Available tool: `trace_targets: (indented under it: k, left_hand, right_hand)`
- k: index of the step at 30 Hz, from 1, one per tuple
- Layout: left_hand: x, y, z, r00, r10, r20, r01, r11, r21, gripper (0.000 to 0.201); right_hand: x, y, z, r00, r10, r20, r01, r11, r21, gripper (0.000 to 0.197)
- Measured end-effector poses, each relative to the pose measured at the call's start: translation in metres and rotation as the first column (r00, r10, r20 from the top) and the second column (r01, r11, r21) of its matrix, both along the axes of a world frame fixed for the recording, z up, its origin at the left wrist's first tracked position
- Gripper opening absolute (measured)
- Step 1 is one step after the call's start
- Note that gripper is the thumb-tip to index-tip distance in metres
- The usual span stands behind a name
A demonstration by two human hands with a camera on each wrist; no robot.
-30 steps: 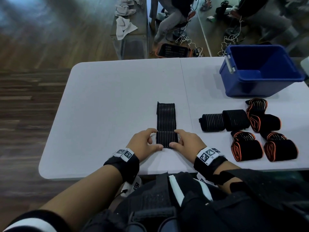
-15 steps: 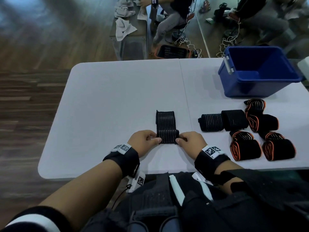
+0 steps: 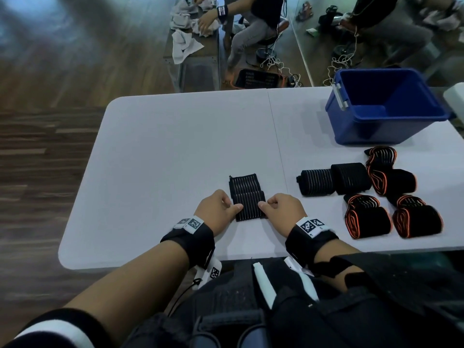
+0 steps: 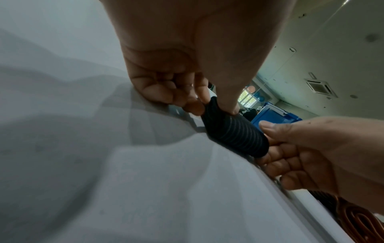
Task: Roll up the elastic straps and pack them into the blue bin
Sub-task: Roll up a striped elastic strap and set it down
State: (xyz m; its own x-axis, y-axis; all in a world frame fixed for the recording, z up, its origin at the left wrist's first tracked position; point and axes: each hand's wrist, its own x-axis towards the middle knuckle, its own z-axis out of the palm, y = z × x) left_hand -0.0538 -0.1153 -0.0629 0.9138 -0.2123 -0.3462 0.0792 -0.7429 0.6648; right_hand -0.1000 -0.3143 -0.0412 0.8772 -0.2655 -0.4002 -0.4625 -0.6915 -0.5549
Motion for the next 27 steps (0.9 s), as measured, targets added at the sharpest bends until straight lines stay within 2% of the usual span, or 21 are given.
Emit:
trace_targets:
  k: [4, 7, 9, 13, 17, 21, 27]
  left_hand:
    - [-0.001, -0.001, 0.002, 0.999, 0.023, 0.048, -0.023, 1.0, -0.006, 0.039]
    - [0.001, 0.001, 0.004, 0.996, 0.033, 0.082, -0.034, 0.999, 0.005, 0.043]
    - [0.002, 0.005, 0.006, 0.995, 0.045, 0.094, -0.046, 0.999, 0.01, 0.047]
    - [0.003, 0.015, 0.006, 0.99, 0.042, 0.135, -0.044, 0.999, 0.012, 0.06]
    - [-0.003, 0.018, 0.006, 0.991, 0.008, 0.132, -0.003, 0.999, -0.038, 0.079]
    - [-0.005, 0.02, 0.006, 0.989, -0.025, 0.144, 0.034, 0.998, -0.058, 0.082]
    - [0.003, 0.021, 0.006, 0.985, -0.046, 0.169, 0.062, 0.994, -0.094, 0.082]
  right_hand:
    - [0.008, 0.004, -0.001, 0.997, -0.054, -0.051, 0.057, 0.997, 0.057, 0.053]
    - [0.017, 0.006, -0.004, 0.99, -0.119, -0.081, 0.137, 0.95, 0.281, 0.042]
    - [0.021, 0.01, 0.0, 0.99, -0.13, -0.062, 0.143, 0.92, 0.365, 0.031]
    - [0.023, 0.021, 0.008, 0.996, -0.092, 0.019, 0.074, 0.895, 0.439, 0.025]
    - [0.021, 0.032, 0.015, 0.995, -0.051, 0.082, -0.007, 0.81, 0.587, 0.035]
    - [0.022, 0.038, 0.017, 0.984, 0.013, 0.179, -0.115, 0.81, 0.575, 0.05]
    - [0.022, 0.037, 0.019, 0.97, 0.005, 0.243, -0.138, 0.834, 0.534, 0.051]
